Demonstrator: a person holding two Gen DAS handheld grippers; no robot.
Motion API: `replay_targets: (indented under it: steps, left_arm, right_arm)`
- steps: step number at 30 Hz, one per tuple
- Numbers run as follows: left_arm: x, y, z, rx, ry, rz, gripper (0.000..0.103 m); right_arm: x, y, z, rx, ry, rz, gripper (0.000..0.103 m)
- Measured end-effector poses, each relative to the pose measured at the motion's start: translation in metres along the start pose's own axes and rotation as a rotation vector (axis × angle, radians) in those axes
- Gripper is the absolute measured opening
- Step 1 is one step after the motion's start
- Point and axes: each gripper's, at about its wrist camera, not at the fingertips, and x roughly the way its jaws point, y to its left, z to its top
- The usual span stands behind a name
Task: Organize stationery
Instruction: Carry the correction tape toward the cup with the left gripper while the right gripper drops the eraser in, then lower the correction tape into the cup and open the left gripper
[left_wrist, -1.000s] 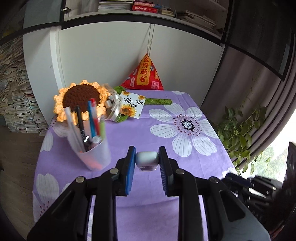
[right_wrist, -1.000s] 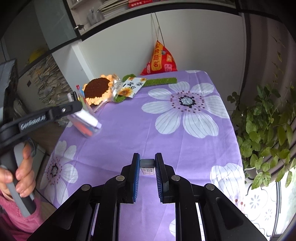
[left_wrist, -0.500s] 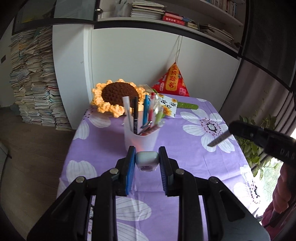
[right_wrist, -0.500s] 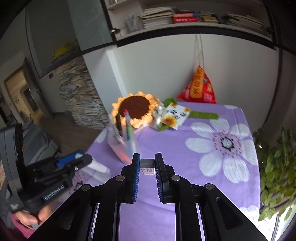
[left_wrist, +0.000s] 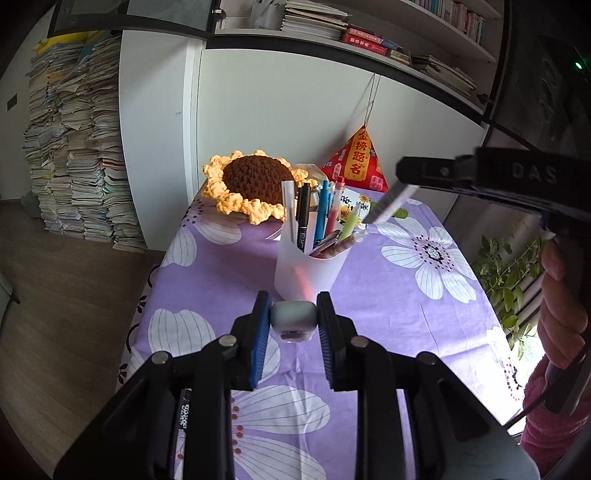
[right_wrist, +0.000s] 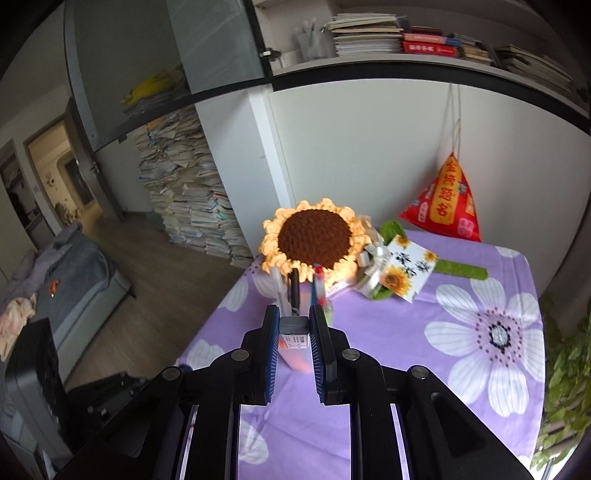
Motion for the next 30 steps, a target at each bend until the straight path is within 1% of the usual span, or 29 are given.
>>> replay_targets:
  steps: [5, 11, 14, 19, 30]
  left_arm:
    - [0.001, 0.006, 0.003, 0.000, 0.002, 0.000, 0.023]
    - [0.005, 0.014, 0.008, 0.001, 0.009, 0.002, 0.023]
    - [0.009, 0.017, 0.010, 0.002, 0.013, 0.002, 0.023]
    - [0.015, 0.018, 0.011, 0.003, 0.023, 0.000, 0.023]
    - [0.028, 0.017, 0.014, 0.004, 0.044, -0.001, 0.023]
  right_arm:
    - [0.022, 0.010, 0.008, -0.016, 0.020, -0.016, 0.018]
    - [0.048, 0.010, 0.009, -0.021, 0.050, -0.043, 0.018]
    - [0.060, 0.007, 0.009, -0.010, 0.070, -0.040, 0.018]
    - [0.075, 0.006, 0.007, -0.015, 0.092, -0.070, 0.018]
    - [0.099, -0.003, 0.002, -0.002, 0.142, -0.085, 0.018]
